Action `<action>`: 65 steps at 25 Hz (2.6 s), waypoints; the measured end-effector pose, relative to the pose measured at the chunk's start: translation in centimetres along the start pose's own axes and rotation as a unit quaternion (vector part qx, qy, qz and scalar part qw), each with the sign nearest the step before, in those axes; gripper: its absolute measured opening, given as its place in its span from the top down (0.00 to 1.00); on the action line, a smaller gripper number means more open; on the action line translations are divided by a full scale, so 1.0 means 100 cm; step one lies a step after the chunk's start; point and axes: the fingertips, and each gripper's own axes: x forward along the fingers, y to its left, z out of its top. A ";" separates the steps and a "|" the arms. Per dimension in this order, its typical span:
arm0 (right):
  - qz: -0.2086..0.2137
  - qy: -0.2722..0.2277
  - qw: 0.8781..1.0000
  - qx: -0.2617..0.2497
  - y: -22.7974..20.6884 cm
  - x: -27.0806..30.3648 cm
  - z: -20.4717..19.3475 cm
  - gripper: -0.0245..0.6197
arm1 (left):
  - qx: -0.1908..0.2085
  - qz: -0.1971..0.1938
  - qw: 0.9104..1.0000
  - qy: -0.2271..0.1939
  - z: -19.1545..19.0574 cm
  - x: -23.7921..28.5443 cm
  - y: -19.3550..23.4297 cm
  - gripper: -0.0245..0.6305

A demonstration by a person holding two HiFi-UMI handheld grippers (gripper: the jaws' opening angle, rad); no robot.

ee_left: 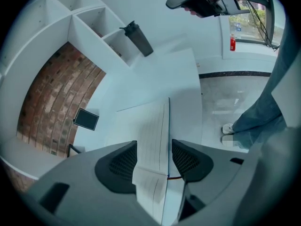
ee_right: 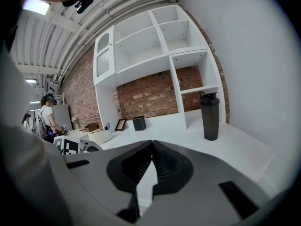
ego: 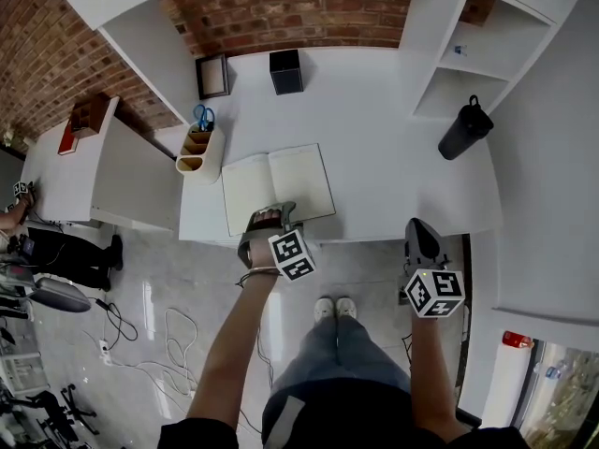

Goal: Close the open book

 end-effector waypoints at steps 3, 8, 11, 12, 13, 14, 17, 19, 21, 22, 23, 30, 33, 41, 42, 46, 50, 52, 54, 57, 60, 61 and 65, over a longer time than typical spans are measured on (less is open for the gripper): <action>-0.003 0.002 1.000 0.000 -0.001 -0.001 0.000 0.96 | 0.000 0.000 1.000 0.003 -0.001 0.001 0.002 0.61; -0.004 0.005 1.000 0.002 -0.002 0.000 -0.002 0.96 | 0.007 -0.001 1.000 0.006 -0.002 0.004 0.003 0.62; -0.003 0.006 1.000 0.003 -0.001 0.000 -0.004 0.96 | 0.020 -0.001 1.000 0.008 -0.001 0.004 0.001 0.63; -0.003 0.007 1.000 0.003 -0.001 0.000 -0.004 0.96 | 0.027 0.000 1.000 0.009 0.000 0.004 0.000 0.63; -0.003 0.007 1.000 0.003 -0.001 0.000 -0.004 0.96 | 0.035 0.000 0.999 0.011 0.000 0.004 -0.001 0.64; -0.003 0.008 1.000 0.003 -0.001 0.001 -0.005 0.96 | 0.042 0.000 0.999 0.013 0.001 0.004 -0.002 0.65; -0.003 0.009 1.000 0.002 -0.001 0.001 -0.005 0.96 | 0.048 -0.010 0.999 0.017 0.002 0.006 -0.005 0.71; -0.003 0.009 1.000 0.002 -0.001 0.001 -0.005 0.96 | 0.049 -0.020 0.998 0.020 0.002 0.007 -0.009 0.75; -0.004 0.010 1.000 0.003 -0.001 0.001 -0.006 0.96 | 0.051 -0.030 0.998 0.021 0.002 0.007 -0.012 0.80; -0.004 0.010 1.000 0.004 -0.001 0.001 -0.007 0.96 | 0.051 -0.034 0.998 0.022 0.001 0.008 -0.014 0.81; -0.004 0.010 1.000 0.004 -0.001 0.001 -0.008 0.96 | 0.050 -0.038 0.998 0.023 0.001 0.008 -0.015 0.83; -0.007 0.010 1.000 0.004 -0.003 0.000 -0.007 0.96 | 0.044 -0.062 0.997 0.031 0.001 0.009 -0.017 0.86; -0.010 0.011 1.000 0.005 -0.004 -0.001 -0.008 0.96 | 0.042 -0.062 0.997 0.029 0.002 0.008 -0.018 0.87; -0.010 0.015 1.000 0.002 -0.004 -0.002 -0.011 0.96 | -0.004 -0.030 1.000 -0.004 0.002 0.003 -0.013 0.89; -0.010 0.015 1.000 0.002 -0.004 -0.002 -0.011 0.96 | -0.014 -0.025 1.000 -0.010 0.002 0.002 -0.012 0.89; -0.011 0.016 1.000 0.004 -0.006 -0.004 -0.011 0.96 | -0.061 -0.008 0.997 -0.041 0.005 -0.007 -0.008 0.90; -0.011 0.016 1.000 0.004 -0.007 -0.004 -0.010 0.96 | -0.109 0.016 0.991 -0.072 0.007 -0.018 0.000 0.91; -0.010 0.016 1.000 0.003 -0.007 -0.004 -0.010 0.96 | -0.133 0.034 0.987 -0.086 0.007 -0.023 0.006 0.91; -0.008 0.017 1.000 0.002 -0.008 -0.004 -0.011 0.96 | -0.161 0.050 0.980 -0.104 0.006 -0.029 0.012 0.91; -0.006 0.018 1.000 0.002 -0.007 -0.003 -0.011 0.96 | -0.219 0.066 0.964 -0.134 0.004 -0.038 0.021 0.92; -0.003 0.020 1.000 0.002 -0.006 -0.001 -0.009 0.96 | -0.290 0.078 0.940 -0.162 -0.002 -0.046 0.027 0.92; -0.001 0.020 1.000 0.002 -0.005 0.000 -0.009 0.96 | -0.312 0.081 0.931 -0.169 -0.004 -0.048 0.029 0.92; 0.007 0.021 1.000 0.001 -0.002 0.004 -0.007 0.96 | -0.403 0.085 0.891 -0.193 -0.015 -0.054 0.030 0.93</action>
